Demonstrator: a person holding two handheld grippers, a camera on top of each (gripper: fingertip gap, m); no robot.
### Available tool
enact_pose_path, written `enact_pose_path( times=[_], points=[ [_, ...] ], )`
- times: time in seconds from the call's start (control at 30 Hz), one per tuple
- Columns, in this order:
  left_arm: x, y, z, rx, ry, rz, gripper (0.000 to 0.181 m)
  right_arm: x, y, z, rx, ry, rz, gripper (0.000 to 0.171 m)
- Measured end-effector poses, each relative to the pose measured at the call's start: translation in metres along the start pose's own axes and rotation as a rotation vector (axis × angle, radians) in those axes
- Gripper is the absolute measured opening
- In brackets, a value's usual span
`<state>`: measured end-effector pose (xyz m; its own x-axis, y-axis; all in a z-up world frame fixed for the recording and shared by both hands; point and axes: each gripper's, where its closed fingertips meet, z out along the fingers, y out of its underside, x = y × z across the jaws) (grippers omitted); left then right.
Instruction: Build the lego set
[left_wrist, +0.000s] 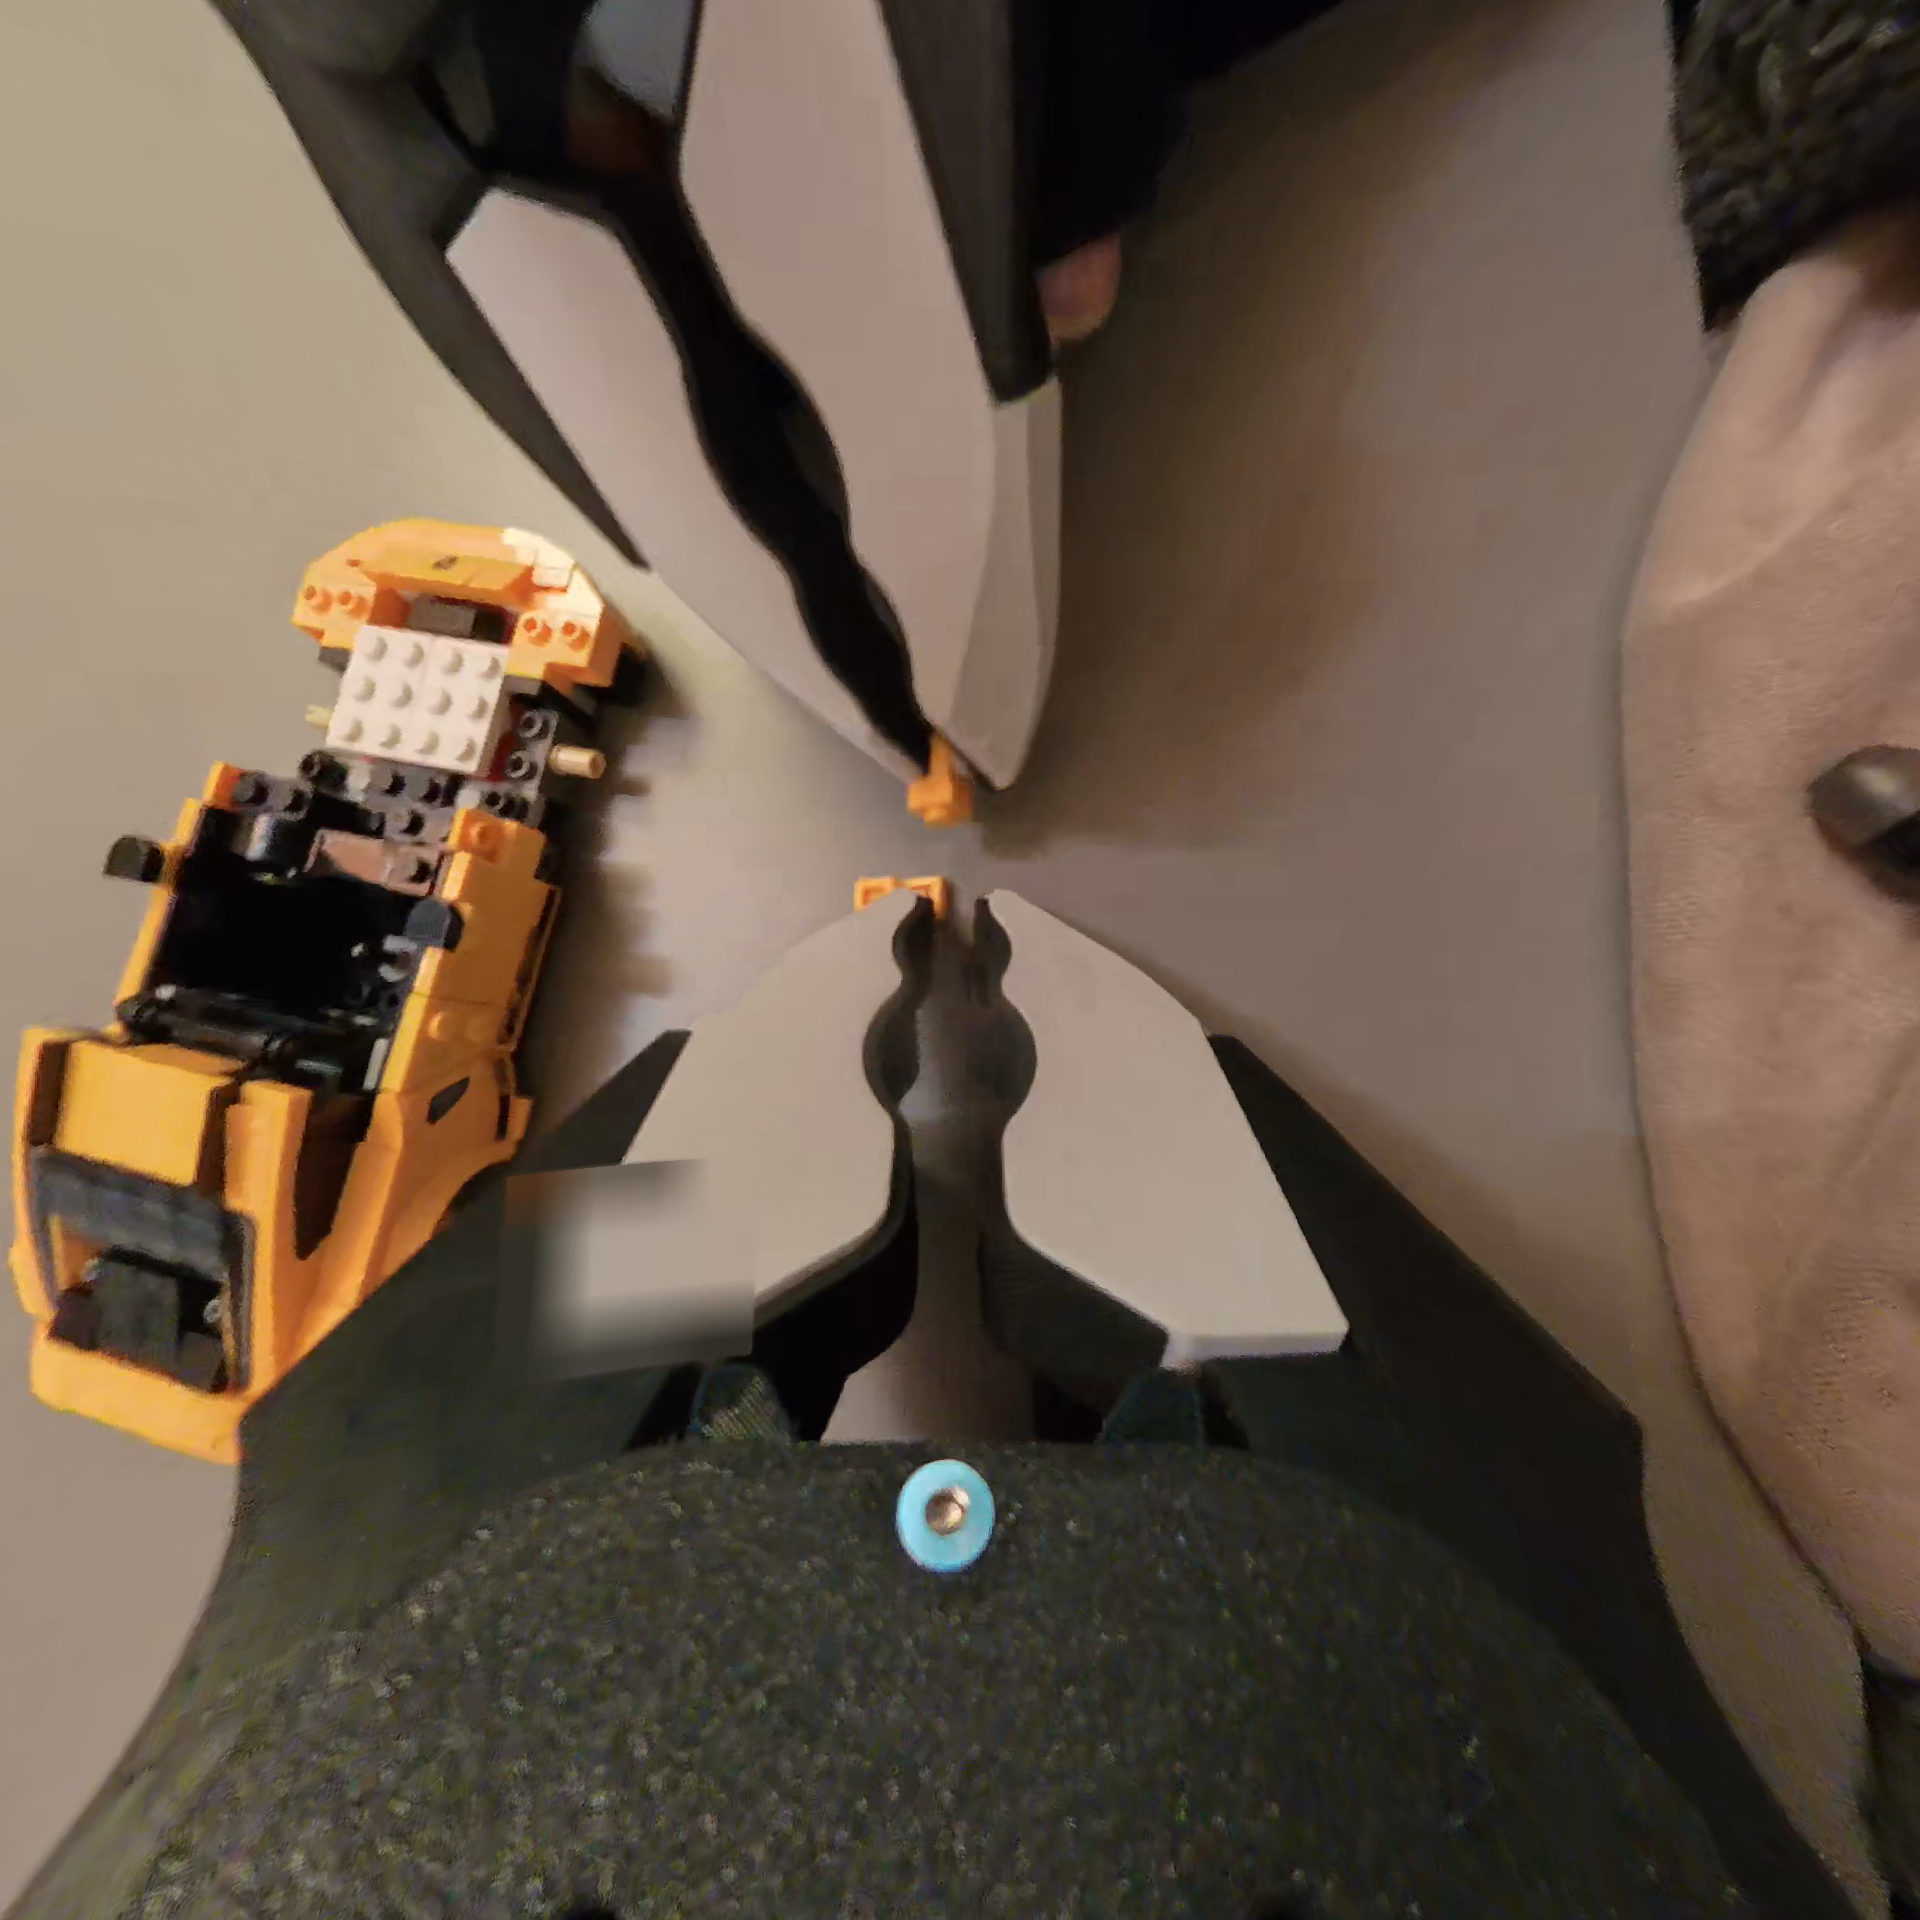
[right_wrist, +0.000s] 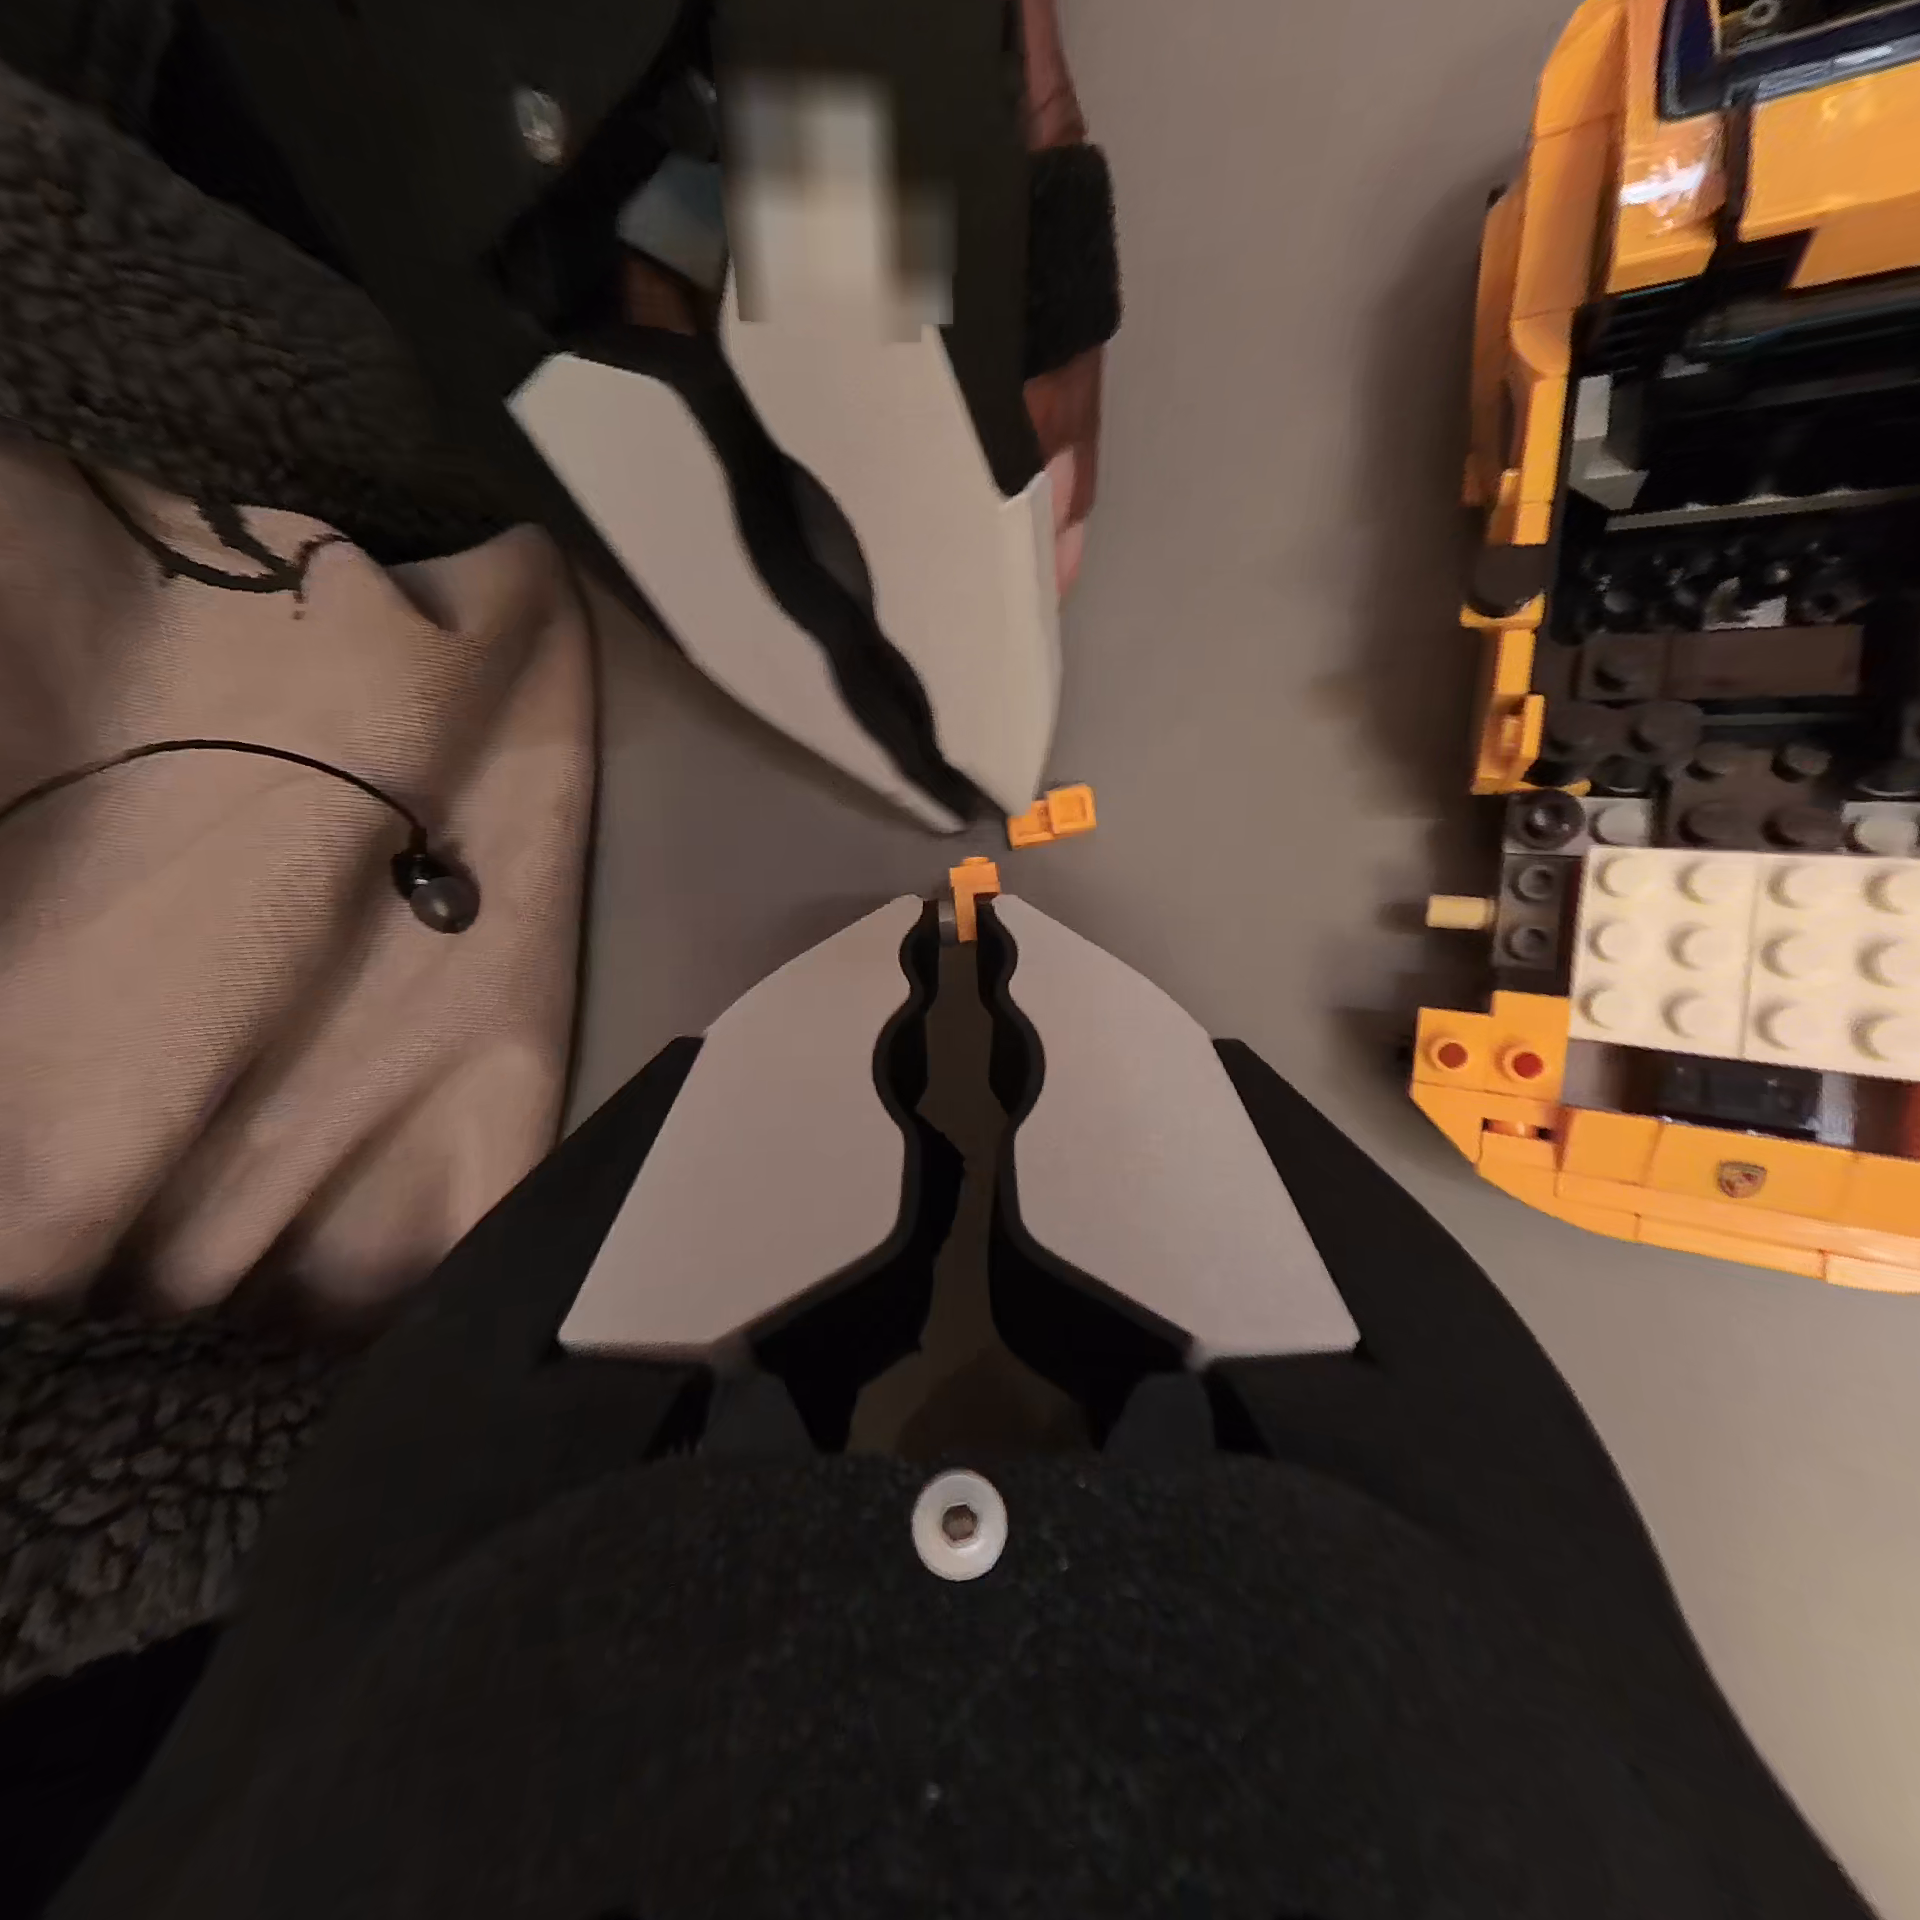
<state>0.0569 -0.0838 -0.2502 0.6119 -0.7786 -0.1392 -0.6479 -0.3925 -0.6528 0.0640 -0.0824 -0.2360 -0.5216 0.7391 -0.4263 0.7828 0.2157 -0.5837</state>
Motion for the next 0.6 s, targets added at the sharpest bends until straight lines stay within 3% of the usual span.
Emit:
enact_pose_path(
  times=[0.17,0.6],
  points=[
    [-0.005,-0.004,-0.007,0.069,0.024,-0.043,0.012,0.007,0.001,-0.002,-0.017,0.054,-0.014,0.006],
    [-0.016,0.023,-0.018,-0.023,0.021,-0.033,0.008,0.012,-0.004,0.010,-0.239,0.148,-0.171,0.007]
  ],
)
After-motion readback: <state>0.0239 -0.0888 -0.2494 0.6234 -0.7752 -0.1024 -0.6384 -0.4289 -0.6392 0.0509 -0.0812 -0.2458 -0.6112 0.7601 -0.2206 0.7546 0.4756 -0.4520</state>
